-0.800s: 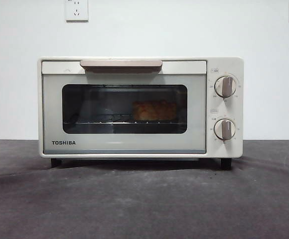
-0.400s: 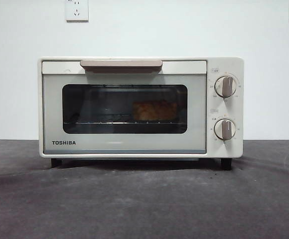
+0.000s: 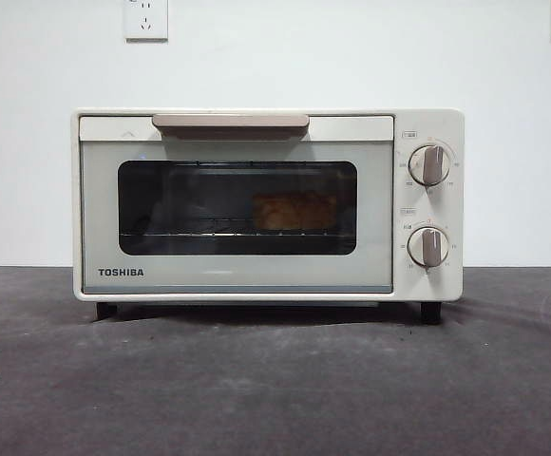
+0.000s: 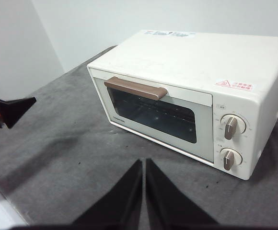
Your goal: The left arm flap open the oven, the right arm pick bread and place it into oven, the left arm flap close the oven
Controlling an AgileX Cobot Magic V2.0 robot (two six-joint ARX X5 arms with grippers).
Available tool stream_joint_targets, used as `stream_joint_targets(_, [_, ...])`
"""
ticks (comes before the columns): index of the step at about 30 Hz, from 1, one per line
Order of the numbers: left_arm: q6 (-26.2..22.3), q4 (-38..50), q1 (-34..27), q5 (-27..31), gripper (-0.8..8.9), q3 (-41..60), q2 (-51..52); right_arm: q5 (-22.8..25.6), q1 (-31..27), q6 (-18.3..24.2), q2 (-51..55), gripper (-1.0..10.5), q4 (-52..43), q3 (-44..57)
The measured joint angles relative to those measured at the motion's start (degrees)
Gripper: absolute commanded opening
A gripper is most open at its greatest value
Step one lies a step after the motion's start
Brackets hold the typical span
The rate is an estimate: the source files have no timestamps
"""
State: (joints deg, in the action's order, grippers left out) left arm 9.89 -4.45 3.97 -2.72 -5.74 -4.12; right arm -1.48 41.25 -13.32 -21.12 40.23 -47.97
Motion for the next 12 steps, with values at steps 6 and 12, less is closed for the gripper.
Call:
stream_joint_targets(6, [0.1,-0.9,-0.2,2.6,0.20,3.9,3.8,0.0,0.0,0.0,0.0,0.1,-0.3,0.0])
stream_joint_targets(12, [-1.4,-6.0,-0.2,2.9,0.20,3.9,3.8,0.0,0.0,0.0,0.0,0.1,-0.5,0.0])
